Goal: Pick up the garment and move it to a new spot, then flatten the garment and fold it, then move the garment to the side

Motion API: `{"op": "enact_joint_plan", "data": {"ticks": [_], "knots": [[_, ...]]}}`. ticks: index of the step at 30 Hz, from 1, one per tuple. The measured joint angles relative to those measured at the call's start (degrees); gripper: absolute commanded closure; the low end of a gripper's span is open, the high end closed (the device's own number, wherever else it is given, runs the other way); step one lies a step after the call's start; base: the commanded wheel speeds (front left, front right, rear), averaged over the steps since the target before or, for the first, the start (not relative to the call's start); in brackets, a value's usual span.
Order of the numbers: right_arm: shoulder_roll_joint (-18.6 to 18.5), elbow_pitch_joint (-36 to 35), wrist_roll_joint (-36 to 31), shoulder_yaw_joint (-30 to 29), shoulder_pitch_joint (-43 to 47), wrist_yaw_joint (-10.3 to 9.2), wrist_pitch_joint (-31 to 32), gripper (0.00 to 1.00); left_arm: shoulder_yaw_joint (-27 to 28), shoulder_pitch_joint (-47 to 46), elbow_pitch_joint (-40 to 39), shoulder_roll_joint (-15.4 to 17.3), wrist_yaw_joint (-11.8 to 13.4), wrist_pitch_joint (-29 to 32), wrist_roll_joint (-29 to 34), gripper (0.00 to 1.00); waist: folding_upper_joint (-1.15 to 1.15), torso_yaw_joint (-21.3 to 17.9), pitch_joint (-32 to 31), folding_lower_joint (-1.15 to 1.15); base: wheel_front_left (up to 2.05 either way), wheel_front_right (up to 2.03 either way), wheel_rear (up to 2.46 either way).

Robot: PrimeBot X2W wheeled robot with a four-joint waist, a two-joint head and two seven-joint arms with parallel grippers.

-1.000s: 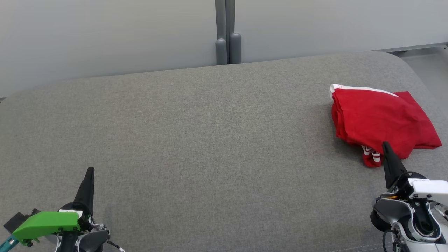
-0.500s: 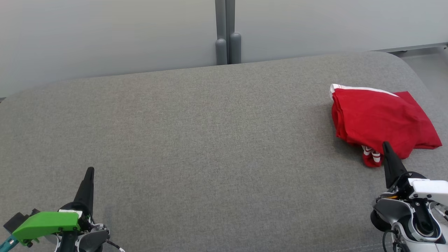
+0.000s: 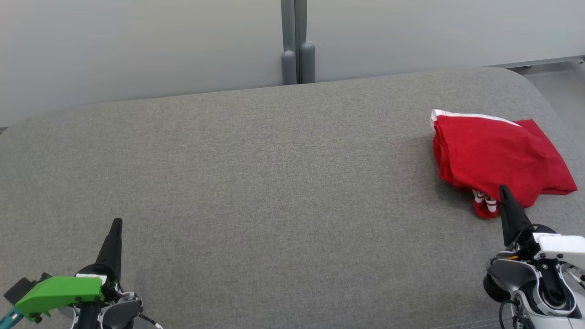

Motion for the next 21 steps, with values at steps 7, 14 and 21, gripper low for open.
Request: {"op": "enact_joint_plan", "data": {"ticks": [7,14,21], "knots": [[0.03,-0.01,0.00,-0.02,0.00,0.00,0.00,1.00,0.03,-0.01,0.00,-0.01,0.00,0.00,0.00,1.00,0.00,0.00,0.00,0.00,0.00,0.00,0.00],[0.04,-0.01,0.00,-0.04,0.00,0.00,0.00,1.00,0.07,-0.01,-0.01,-0.03,-0.01,0.01,0.00,1.00,0.00,0.00,0.01,0.00,0.00,0.00,0.00],[0.05,-0.02,-0.01,-0.07,0.00,0.00,0.00,1.00,0.11,-0.01,-0.02,-0.08,-0.01,0.19,0.00,1.00,0.00,0.00,0.01,0.00,0.00,0.00,0.00]]}}
